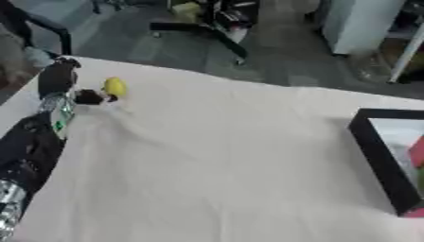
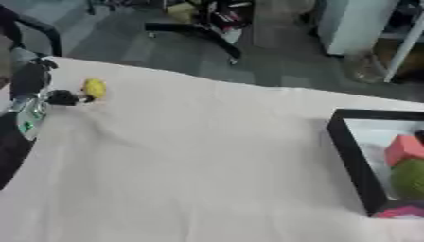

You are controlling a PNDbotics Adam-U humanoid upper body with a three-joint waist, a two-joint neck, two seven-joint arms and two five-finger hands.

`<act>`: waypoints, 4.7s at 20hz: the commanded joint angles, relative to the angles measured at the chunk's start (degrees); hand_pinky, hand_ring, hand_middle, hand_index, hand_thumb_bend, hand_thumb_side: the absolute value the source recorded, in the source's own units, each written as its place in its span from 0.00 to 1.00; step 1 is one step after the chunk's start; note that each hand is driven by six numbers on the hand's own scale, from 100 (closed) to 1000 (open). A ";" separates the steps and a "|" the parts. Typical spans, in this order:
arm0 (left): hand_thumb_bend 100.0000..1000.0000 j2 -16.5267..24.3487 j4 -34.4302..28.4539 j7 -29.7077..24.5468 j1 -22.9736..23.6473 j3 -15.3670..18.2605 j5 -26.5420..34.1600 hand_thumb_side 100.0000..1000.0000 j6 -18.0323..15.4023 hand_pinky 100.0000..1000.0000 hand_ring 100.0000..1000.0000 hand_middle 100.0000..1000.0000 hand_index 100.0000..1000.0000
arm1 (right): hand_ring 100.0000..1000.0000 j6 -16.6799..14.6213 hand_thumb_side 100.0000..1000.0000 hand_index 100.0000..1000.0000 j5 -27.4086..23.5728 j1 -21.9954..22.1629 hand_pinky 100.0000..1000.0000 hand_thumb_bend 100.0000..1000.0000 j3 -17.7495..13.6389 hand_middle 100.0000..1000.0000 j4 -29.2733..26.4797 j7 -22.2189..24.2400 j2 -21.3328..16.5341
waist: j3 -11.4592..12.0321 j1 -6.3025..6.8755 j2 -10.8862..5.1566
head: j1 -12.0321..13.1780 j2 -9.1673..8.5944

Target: Pick up the objects with one hand, pass them to the other hand, and then place them into the box on the other side of the table.

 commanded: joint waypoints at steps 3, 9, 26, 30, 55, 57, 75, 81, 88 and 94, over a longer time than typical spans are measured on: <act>0.93 2.60 0.75 -0.24 -1.94 0.05 1.96 0.36 2.46 0.64 0.66 0.64 0.75 | 0.84 0.10 0.53 1.00 -0.80 -1.12 0.82 0.48 -0.10 0.87 -1.00 -0.10 -0.73 | -0.56 0.51 -0.07 | -0.05 -1.29; 0.92 2.82 4.05 0.18 -2.56 0.25 2.31 0.27 4.92 0.64 0.64 0.63 0.74 | 0.84 -0.03 0.53 1.00 -1.41 -1.55 0.82 0.47 0.30 0.87 -1.05 0.08 -0.52 | -1.92 0.45 1.13 | 0.31 -2.60; 0.57 2.51 6.20 3.96 -3.55 0.38 10.10 0.19 5.05 0.60 0.61 0.59 0.71 | 0.83 0.20 0.54 1.00 -2.82 -1.77 0.82 0.47 0.77 0.87 -0.76 0.09 -0.07 | -3.97 0.47 3.43 | 1.56 -4.50; 0.08 2.24 6.17 5.76 -3.56 0.40 10.78 0.00 5.11 0.49 0.47 0.45 0.56 | 0.83 0.31 0.54 1.00 -3.05 -1.61 0.82 0.47 0.83 0.87 -0.60 0.07 0.05 | -4.24 0.42 3.58 | 2.02 -4.58; 0.00 5.43 -23.66 -8.91 5.76 -4.65 31.72 0.00 -8.22 0.29 0.28 0.23 0.34 | 0.79 -4.64 0.51 1.00 -1.00 0.72 0.77 0.46 4.46 0.83 -7.42 -4.04 2.02 | -0.11 2.32 -3.27 | -3.11 1.24; 0.00 5.02 -27.15 -12.07 7.12 -6.48 34.57 0.00 -8.85 0.29 0.28 0.23 0.34 | 0.79 -6.19 0.51 1.00 -1.06 0.62 0.78 0.46 5.88 0.83 -9.18 -5.56 2.76 | 0.24 2.39 -3.88 | -4.49 1.97; 0.00 -9.88 -42.90 -35.12 9.06 -20.62 52.83 0.00 -9.71 0.30 0.29 0.23 0.34 | 0.82 -18.17 0.38 1.00 -1.16 -6.38 0.82 0.43 18.88 0.85 -13.46 -9.34 13.53 | 2.27 1.97 -4.72 | -10.50 4.18; 0.00 -11.73 -44.84 -38.72 8.12 -23.08 56.80 0.00 -8.78 0.31 0.29 0.23 0.34 | 0.82 -19.72 0.37 1.00 -1.70 -7.83 0.83 0.42 21.30 0.85 -13.63 -8.07 15.46 | 2.71 1.93 -4.59 | -11.21 4.32; 0.00 -12.95 -47.58 -41.09 6.79 -25.01 59.33 0.00 -7.49 0.31 0.29 0.24 0.35 | 0.79 -19.93 0.36 0.99 -3.17 -8.39 0.81 0.40 22.72 0.83 -13.76 -7.84 16.21 | 3.08 1.72 -4.64 | -11.68 4.28; 0.00 -12.95 -49.86 -41.75 6.06 -25.46 61.50 0.00 -6.83 0.31 0.30 0.24 0.35 | 0.78 -19.82 0.35 0.99 -4.54 -8.32 0.79 0.39 23.57 0.82 -13.49 -7.44 16.26 | 3.14 1.67 -4.68 | -11.78 4.25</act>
